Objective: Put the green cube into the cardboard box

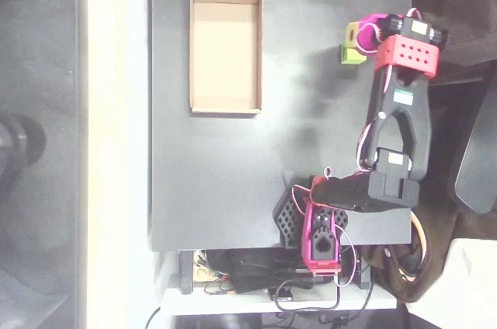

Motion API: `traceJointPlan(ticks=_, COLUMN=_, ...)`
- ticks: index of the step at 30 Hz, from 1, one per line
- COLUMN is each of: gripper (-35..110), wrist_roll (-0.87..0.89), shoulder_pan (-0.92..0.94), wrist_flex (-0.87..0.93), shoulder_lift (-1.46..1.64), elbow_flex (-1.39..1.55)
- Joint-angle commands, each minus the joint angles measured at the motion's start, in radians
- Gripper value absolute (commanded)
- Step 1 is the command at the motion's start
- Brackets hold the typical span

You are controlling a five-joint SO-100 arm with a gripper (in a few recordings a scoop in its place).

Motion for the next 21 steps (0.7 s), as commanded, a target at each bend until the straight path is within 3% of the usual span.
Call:
traceJointPlan(ticks=1, gripper=34, wrist_roll=0.012, shoulder_pan=-0.02, wrist_flex=0.002, shoulder_lift=0.025, elbow_flex=-0.006)
traceJointPlan(ticks=21, gripper=34, wrist_roll=0.003, shoulder_pan=-0.031, wrist_flex=0.003, shoulder_lift=-0.087, elbow_flex=-0.005)
